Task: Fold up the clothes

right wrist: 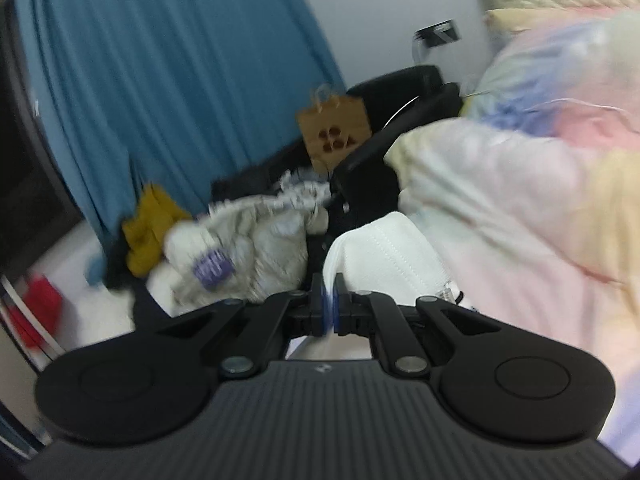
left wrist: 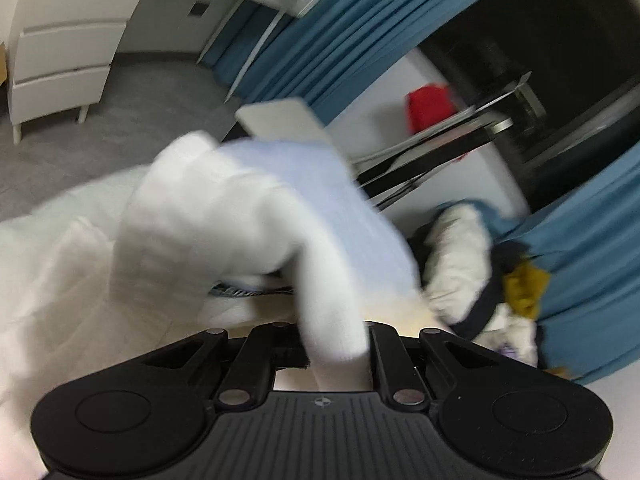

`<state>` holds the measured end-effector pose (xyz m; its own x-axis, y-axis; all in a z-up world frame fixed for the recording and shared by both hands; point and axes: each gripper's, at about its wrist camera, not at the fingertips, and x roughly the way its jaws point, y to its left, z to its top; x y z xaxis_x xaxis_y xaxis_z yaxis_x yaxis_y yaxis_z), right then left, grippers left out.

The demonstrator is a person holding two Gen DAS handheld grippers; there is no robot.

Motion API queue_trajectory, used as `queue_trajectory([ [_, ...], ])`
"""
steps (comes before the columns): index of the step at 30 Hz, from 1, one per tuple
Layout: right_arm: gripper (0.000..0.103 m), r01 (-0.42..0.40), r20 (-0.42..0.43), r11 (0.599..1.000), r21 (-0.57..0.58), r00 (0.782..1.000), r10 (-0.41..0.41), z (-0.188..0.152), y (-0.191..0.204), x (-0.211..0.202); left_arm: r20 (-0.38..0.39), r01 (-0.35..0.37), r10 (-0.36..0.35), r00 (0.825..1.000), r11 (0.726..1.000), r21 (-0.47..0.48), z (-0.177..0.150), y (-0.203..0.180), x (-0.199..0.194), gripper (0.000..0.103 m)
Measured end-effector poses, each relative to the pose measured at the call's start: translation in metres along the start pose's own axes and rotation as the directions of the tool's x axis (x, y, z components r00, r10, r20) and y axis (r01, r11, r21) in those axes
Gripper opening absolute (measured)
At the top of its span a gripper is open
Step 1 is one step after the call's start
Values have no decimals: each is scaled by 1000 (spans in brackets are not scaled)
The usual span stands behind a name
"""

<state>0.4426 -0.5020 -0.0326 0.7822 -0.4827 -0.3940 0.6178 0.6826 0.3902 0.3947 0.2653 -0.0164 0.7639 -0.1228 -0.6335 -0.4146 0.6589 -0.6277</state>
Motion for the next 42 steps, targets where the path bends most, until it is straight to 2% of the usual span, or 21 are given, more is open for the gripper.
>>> queue_trajectory([
  [3,6,18,-38,994,-104,999,-22,-26,15,50,-32,-63,64,997,997,39,4,-4,51,12],
  [5,6,25,-65,994,-110,997,-32,-40,15,69,-55,-95,99,994,993,70,7,-8,74,13],
  [8,9,-1,-79,994,-108,997,-8,-44,11,78,-85,-97,104,991,992,82,14,-10,84,14],
  [12,18,-70,-125,994,-80,990,59,-39,2,77,-94,-50,59,994,994,99,14,-8,78,23],
  [14,24,-115,-163,993,-38,981,107,-30,-7,66,-82,1,7,997,995,100,10,-1,62,32],
  [16,39,-149,-166,989,1,975,148,-22,-17,47,-59,53,-47,997,993,105,2,5,40,43],
  [17,43,-165,-156,986,9,974,164,-18,-22,34,-38,76,-72,997,990,119,-5,9,20,47],
  [19,62,-191,-114,982,10,975,191,-13,-33,3,5,114,-116,993,982,151,-19,15,-15,59],
  [21,69,-208,-88,978,23,974,209,-11,-47,-25,55,139,-150,987,975,171,-36,21,-46,66],
  [22,69,-212,-90,976,40,972,215,-12,-56,-39,66,135,-147,987,978,159,-50,26,-61,73],
  [25,69,-212,-137,968,132,964,230,-23,-87,-72,79,142,-151,985,985,102,-88,48,-98,78],
  [28,69,-172,-218,956,239,950,225,-41,-120,-96,52,128,-126,991,991,-35,-118,84,-111,81],
  [30,69,-151,-251,941,303,940,231,-56,-138,-108,-35,60,-66,997,988,-139,-128,102,-106,81],
  [32,69,-148,-296,911,386,915,274,-73,-150,-110,-78,49,-67,995,975,-215,-135,117,-101,81],
  [35,68,-96,-386,883,460,873,296,-99,-157,-97,-73,88,-111,991,960,-265,-132,126,-89,82],
  [37,68,-109,-380,858,502,863,333,-108,-160,-86,-55,119,-142,988,947,-298,-131,128,-81,82],
  [40,67,-147,-339,841,521,868,362,-113,-161,-65,-15,154,-168,986,935,-320,-124,129,-67,81],
  [41,66,-154,-320,845,512,879,354,-112,-159,-60,-2,165,-175,985,931,-324,-120,129,-62,80],
  [42,67,-159,-297,847,508,890,345,-110,-158,-54,11,170,-177,984,927,-334,-114,130,-54,72],
])
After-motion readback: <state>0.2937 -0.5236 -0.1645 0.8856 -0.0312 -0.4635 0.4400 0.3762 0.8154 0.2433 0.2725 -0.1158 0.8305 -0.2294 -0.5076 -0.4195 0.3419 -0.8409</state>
